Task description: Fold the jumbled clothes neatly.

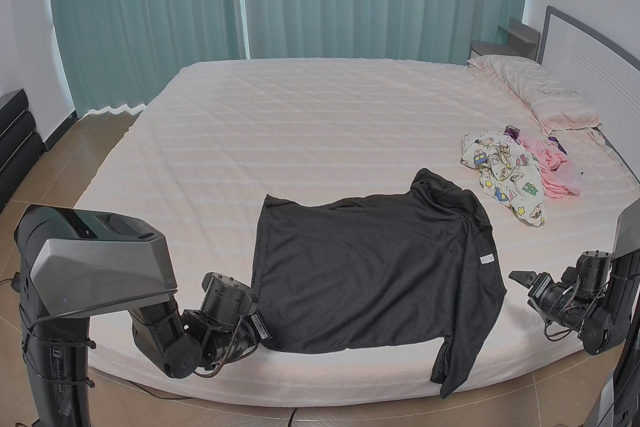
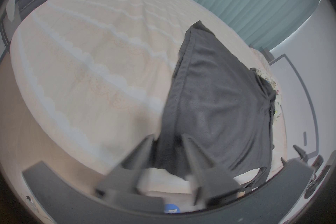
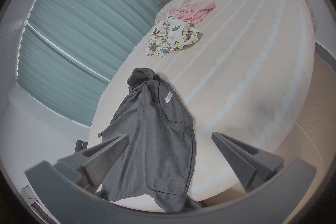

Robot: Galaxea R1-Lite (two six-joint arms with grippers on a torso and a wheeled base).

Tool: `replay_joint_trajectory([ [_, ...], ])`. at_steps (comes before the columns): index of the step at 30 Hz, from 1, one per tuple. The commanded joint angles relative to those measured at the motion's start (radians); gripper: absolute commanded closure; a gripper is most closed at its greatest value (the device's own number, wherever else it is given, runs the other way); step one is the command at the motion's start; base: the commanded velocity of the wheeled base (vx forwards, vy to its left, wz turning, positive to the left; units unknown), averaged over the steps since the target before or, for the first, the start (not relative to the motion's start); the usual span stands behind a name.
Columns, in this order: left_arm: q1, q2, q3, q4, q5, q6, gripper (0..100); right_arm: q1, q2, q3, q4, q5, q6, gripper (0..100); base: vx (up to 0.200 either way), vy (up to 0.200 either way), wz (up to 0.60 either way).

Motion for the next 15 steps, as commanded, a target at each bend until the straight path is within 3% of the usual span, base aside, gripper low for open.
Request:
replay_joint_trajectory([
  [1, 0.000, 0.015, 0.002, 0.030, 0.016, 0.013, 100, 0.000, -0.003, 0.004, -0.012, 0.000, -0.001, 0, 0.000, 0.000, 0.00],
  [15, 0.075, -0.100, 0.023, 0.245, 0.039, 0.083, 100, -0.003, 0.001, 0.040, -0.012, 0.003, -0.043, 0, 0.000, 0.000, 0.00],
])
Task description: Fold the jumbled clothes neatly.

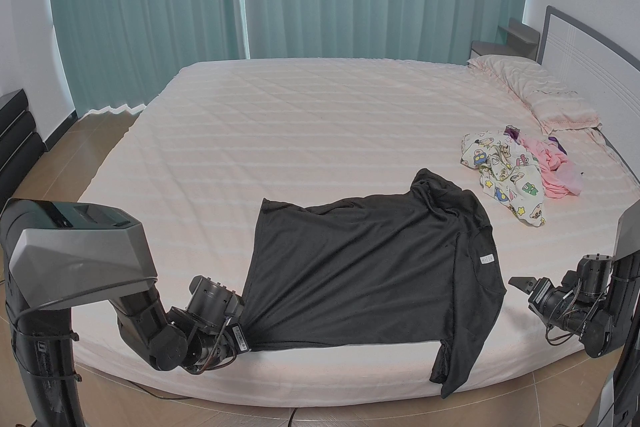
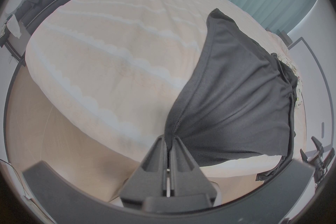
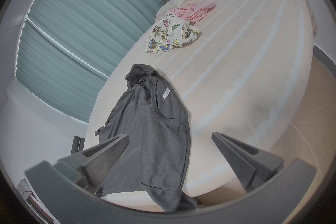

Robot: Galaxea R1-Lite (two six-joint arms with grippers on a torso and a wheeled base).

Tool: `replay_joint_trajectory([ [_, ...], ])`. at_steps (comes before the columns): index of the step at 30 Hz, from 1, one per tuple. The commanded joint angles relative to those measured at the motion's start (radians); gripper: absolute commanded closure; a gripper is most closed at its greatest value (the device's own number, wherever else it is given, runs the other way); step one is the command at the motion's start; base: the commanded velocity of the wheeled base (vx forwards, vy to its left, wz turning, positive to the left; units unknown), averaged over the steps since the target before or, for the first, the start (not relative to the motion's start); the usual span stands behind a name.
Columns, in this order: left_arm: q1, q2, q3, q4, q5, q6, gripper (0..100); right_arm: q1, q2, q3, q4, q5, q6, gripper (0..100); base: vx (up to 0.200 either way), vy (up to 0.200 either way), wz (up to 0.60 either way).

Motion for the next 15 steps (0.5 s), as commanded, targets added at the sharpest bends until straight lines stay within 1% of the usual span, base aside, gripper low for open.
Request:
replay_joint_trajectory([
  [1, 0.051, -0.047, 0.002, 0.009, 0.001, 0.013, 100, -0.001, 0.004, 0.011, -0.012, 0.003, -0.007, 0, 0.000, 0.000, 0.00],
  [14, 0.089, -0.033, 0.015, 0.014, -0.003, 0.033, 100, -0.006, 0.006, 0.015, -0.012, 0.005, -0.018, 0, 0.000, 0.000, 0.00],
  [15, 0.089, -0.033, 0.015, 0.014, -0.003, 0.033, 0, -0.006, 0.006, 0.015, -0.012, 0.005, -0.019, 0, 0.000, 0.000, 0.00],
])
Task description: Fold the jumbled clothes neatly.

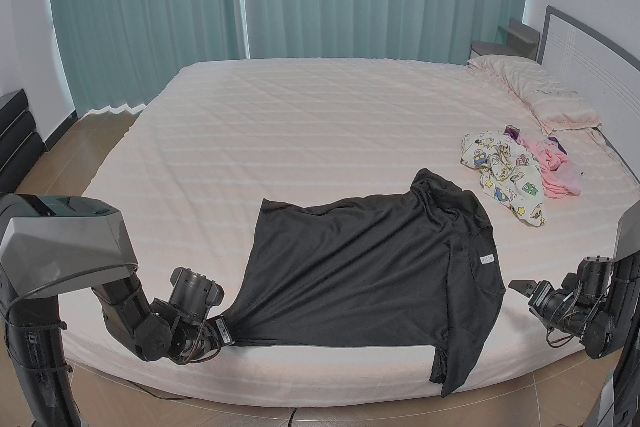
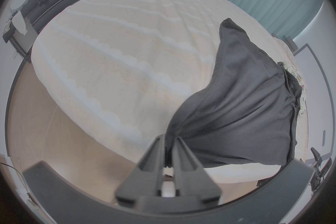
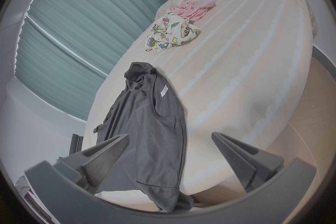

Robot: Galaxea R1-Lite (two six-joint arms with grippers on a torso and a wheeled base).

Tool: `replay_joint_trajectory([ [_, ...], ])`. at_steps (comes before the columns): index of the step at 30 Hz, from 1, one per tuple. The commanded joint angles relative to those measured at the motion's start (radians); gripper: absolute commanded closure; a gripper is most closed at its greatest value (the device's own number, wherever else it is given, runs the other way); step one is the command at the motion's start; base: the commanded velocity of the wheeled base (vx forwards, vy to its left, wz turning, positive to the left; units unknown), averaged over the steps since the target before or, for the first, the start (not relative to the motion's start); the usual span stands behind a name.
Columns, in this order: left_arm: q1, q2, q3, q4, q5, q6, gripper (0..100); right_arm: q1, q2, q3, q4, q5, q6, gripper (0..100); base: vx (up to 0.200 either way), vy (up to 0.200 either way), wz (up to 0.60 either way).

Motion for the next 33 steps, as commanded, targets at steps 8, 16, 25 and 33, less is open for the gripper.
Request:
replay_joint_trajectory([
  [8, 0.018, -0.055, 0.005, -0.024, -0.090, -0.002, 0, -0.005, -0.005, -0.008, -0.012, 0.003, 0.000, 0, 0.000, 0.000, 0.00],
  [16, 0.113, -0.210, 0.030, -0.026, -0.431, -0.019, 0, 0.050, -0.029, -0.086, -0.010, 0.003, -0.017, 0, 0.000, 0.000, 0.00],
  [25, 0.099, -0.205, 0.011, -0.069, -0.461, -0.149, 0, 0.047, -0.063, -0.172, 0.068, 0.000, -0.017, 0, 0.000, 0.000, 0.00],
  [33, 0.064, -0.209, 0.018, -0.066, -0.481, -0.166, 0, 0.041, -0.040, -0.238, 0.134, -0.001, -0.034, 0, 0.000, -0.200, 0.00],
])
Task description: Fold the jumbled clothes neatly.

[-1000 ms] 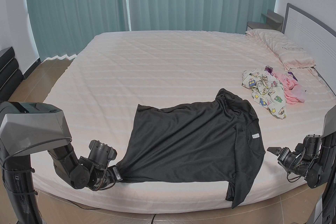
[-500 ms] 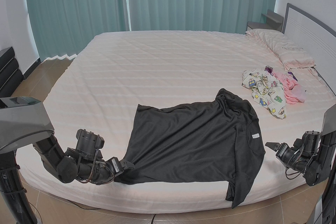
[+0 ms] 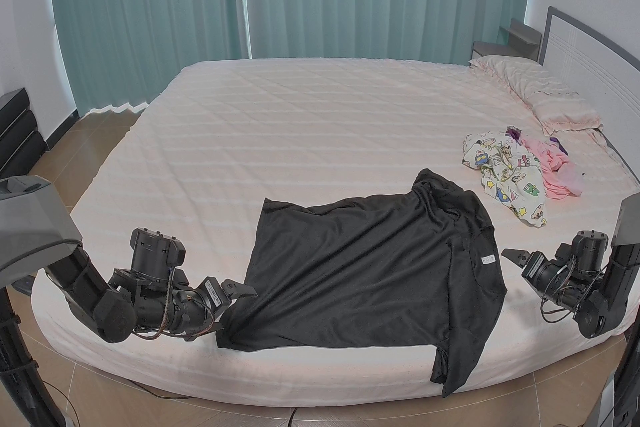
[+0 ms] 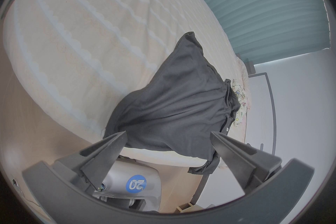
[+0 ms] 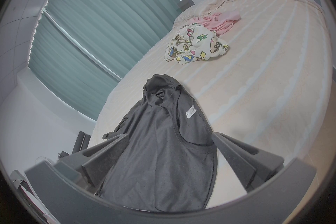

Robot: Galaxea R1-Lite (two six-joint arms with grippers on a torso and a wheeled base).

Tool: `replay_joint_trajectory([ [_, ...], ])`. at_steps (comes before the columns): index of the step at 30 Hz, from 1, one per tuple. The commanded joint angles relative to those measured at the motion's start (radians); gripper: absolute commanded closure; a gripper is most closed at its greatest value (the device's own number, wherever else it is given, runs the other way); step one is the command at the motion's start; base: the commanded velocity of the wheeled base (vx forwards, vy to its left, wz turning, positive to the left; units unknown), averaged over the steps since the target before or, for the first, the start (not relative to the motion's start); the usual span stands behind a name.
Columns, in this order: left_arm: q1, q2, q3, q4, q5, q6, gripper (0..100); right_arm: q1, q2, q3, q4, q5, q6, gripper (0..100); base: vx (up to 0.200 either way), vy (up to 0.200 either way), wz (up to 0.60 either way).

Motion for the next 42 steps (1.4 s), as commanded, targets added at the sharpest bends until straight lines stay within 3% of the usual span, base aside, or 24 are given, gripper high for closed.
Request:
replay_joint_trajectory([
  [1, -0.026, -0.009, 0.004, -0.001, 0.000, -0.003, 0, -0.004, 0.011, -0.044, 0.041, 0.000, -0.019, 0, 0.000, -0.200, 0.00],
  [6, -0.028, -0.011, 0.004, 0.002, -0.002, -0.006, 0, -0.027, 0.039, -0.083, 0.064, 0.000, -0.095, 0, 0.000, -0.200, 0.00],
  [10, -0.028, -0.006, 0.002, -0.004, -0.002, -0.005, 0, -0.034, 0.074, -0.132, 0.070, 0.000, -0.109, 0, 0.000, -0.200, 0.00],
  [24, -0.020, -0.002, -0.007, -0.008, -0.002, -0.057, 0, 0.096, 0.216, -0.262, 0.126, 0.003, -0.149, 0, 0.029, 0.000, 0.00],
  [42, -0.019, 0.038, 0.001, -0.036, 0.009, -0.054, 0, 0.177, 0.344, -0.368, 0.138, 0.003, -0.194, 0, 0.011, 0.000, 0.00],
])
